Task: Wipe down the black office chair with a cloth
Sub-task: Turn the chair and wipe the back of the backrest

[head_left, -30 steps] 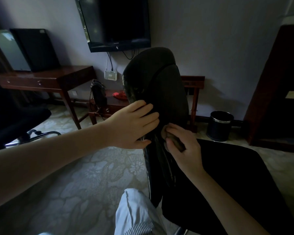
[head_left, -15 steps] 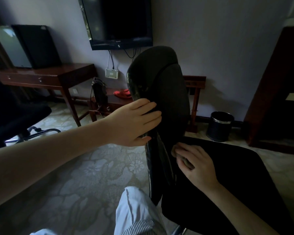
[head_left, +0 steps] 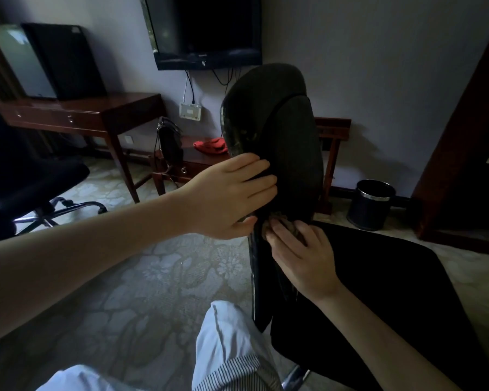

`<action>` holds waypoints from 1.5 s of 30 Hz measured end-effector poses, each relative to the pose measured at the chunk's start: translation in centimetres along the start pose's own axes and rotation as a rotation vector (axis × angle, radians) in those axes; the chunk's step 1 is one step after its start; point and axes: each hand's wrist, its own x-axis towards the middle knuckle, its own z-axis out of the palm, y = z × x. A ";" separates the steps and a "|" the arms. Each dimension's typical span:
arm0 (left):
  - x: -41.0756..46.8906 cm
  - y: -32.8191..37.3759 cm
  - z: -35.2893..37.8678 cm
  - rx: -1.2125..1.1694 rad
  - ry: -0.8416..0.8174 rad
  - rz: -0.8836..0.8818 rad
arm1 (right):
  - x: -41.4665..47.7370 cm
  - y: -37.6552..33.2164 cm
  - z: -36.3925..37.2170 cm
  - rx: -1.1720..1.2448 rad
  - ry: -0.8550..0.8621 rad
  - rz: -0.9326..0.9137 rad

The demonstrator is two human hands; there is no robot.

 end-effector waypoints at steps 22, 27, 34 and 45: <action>0.6 -0.2 -0.5 -0.066 0.063 -0.017 | 2.2 -0.7 0.2 -0.091 -0.007 0.065; 0.6 -0.8 -0.3 -0.049 0.008 0.000 | -1.4 -0.9 -0.5 -0.132 -0.163 -0.103; 0.7 -0.5 0.0 -0.023 -0.056 -0.016 | -4.8 -0.2 -1.6 0.003 -0.346 -0.068; 0.2 3.3 2.7 0.060 -0.186 0.139 | -1.6 -0.2 -1.0 0.256 -0.068 0.643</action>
